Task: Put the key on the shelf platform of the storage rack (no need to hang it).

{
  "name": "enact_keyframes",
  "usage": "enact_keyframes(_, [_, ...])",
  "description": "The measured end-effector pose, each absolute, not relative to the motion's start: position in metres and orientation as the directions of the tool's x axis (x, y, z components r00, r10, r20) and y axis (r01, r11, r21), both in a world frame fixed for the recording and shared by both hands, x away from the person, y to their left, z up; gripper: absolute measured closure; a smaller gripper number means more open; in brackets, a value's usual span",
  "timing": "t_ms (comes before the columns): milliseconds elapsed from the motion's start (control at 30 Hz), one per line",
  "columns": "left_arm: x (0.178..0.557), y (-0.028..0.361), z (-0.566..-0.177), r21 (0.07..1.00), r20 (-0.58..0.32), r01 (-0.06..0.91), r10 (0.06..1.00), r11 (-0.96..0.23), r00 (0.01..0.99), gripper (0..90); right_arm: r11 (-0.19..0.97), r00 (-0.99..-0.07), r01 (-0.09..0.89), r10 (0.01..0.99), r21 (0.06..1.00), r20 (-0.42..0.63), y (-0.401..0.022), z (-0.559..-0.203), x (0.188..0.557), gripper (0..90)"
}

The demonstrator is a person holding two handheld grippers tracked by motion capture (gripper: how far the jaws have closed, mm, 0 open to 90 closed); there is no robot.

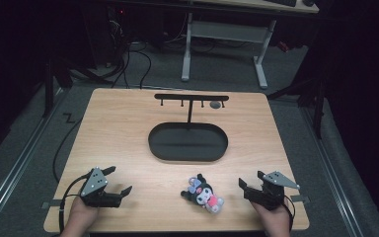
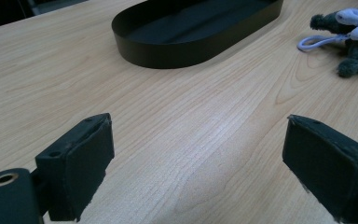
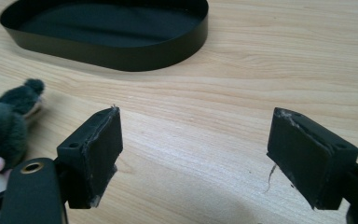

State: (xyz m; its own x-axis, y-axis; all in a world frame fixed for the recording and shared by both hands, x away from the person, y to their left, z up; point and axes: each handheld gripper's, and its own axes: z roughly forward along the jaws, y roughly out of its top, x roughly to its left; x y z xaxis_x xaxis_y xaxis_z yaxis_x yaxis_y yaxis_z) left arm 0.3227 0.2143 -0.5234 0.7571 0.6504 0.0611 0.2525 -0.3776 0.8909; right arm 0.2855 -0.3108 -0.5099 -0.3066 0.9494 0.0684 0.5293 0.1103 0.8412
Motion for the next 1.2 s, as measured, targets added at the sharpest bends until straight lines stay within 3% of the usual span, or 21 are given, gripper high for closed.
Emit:
enact_keyframes(400, [0.3222, 0.2162, -0.5226, 0.895, 0.059, 0.25, 0.652, -0.37, 0.756, 9.4, 0.145, -0.311, 0.506, 0.95, 0.85, 0.023, -0.3028, -0.5122, 0.2854, 15.5])
enact_keyframes(1200, [0.322, 0.2152, -0.5233, 0.891, 0.06, 0.249, 0.645, -0.378, 0.762, 9.4, 0.128, -0.29, 0.524, 0.956, 0.842, 0.036, -0.3108, -0.511, 0.2851, 15.9])
